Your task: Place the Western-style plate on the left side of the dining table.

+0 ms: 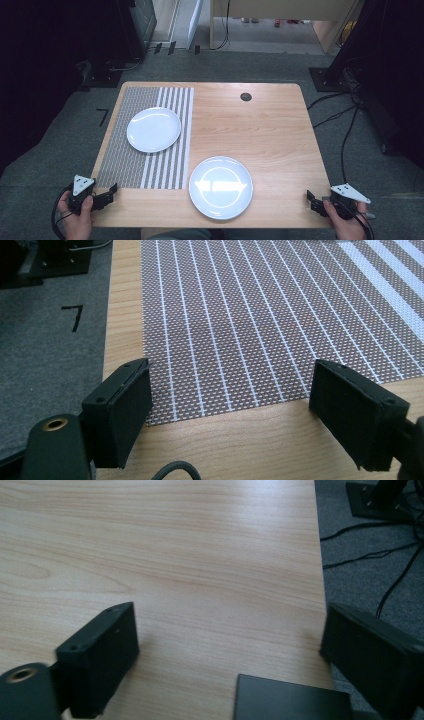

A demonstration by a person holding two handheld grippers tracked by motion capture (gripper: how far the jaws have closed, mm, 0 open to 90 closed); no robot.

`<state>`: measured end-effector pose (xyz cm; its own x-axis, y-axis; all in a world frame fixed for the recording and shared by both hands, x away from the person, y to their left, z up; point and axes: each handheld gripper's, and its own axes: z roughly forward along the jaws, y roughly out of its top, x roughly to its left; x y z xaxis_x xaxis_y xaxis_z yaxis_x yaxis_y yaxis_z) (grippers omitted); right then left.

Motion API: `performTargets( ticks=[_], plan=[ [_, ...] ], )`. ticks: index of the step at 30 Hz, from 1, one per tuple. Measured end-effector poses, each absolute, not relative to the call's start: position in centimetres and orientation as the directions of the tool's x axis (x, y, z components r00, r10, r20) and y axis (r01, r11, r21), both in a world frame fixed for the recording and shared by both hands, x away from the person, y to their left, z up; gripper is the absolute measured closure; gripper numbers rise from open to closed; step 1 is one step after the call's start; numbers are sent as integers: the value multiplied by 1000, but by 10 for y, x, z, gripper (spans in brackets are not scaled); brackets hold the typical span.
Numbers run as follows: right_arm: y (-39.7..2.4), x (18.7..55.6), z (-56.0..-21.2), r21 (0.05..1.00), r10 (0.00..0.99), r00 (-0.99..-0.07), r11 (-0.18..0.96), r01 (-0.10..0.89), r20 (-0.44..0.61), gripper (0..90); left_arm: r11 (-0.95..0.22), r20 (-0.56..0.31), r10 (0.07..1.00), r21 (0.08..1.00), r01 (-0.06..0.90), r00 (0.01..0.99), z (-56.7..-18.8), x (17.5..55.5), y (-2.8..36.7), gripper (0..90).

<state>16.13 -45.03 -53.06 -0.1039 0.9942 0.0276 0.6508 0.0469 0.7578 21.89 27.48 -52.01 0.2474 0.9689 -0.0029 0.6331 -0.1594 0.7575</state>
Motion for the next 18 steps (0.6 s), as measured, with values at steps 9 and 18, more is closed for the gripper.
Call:
performTargets(
  ticks=[9, 18],
  plan=[
    [-445, 162, -536, 777, 994, -101, 41, 628, 30, 0, -155, -10, 969, 758, 633, 248, -520, 219, 276, 175],
    [-445, 162, -536, 782, 994, -102, 40, 622, 30, 0, -153, -12, 969, 759, 633, 248, -520, 219, 276, 175]
  ],
)
